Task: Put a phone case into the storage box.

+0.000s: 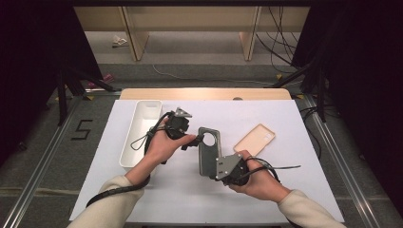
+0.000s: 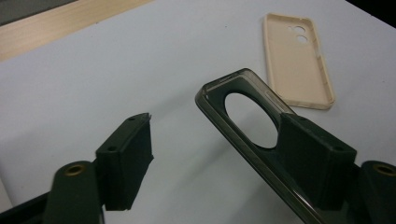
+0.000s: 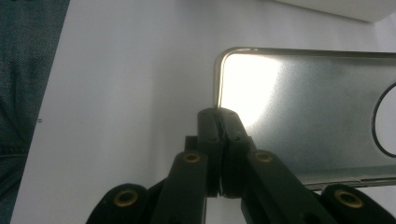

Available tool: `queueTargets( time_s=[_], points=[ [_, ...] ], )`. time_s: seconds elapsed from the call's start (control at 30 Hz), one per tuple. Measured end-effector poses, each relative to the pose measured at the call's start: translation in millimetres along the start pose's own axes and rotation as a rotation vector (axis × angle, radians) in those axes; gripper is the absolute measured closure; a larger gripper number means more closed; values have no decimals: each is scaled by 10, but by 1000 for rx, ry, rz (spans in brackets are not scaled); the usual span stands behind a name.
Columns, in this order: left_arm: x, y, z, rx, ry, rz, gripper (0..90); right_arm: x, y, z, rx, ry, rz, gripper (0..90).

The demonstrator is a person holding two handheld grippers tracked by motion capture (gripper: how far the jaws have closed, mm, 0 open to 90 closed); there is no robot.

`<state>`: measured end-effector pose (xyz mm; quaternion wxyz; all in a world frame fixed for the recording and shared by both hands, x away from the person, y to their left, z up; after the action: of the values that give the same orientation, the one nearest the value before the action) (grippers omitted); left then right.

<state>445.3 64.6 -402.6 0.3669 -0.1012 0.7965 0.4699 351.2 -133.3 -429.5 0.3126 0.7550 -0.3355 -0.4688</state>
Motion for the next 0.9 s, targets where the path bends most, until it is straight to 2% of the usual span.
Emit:
queueTargets(
  time_s=[0.13,0.3,0.53,0.7,0.77,0.9],
  points=[
    [-41,-78,-28,6,16,43,320,-17,2,-1,8,8,2,896],
    [-60,-142,-47,-7,57,66,428,-25,0,2,11,17,7,895],
    [-44,-191,-15,35,119,107,546,-29,3,-2,24,25,20,896],
    [-56,-177,7,58,173,92,627,-27,-7,-6,30,35,24,896],
    [-65,-160,10,67,183,86,644,-24,-11,0,15,31,28,896],
    [-80,-123,-25,85,193,67,682,-17,-42,-1,18,35,39,895]
  ],
)
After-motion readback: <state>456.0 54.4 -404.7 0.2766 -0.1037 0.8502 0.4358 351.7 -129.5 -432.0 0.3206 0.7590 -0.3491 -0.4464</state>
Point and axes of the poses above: each handheld gripper's, and its own axes: y roughly backward along the jaws, x roughly out of its underside, z roughly to its left, the point moved 1 cm from there along -y, roughly forward along the jaws, and after that the axes turned 13 degrees about y, right-handed, at the moved point
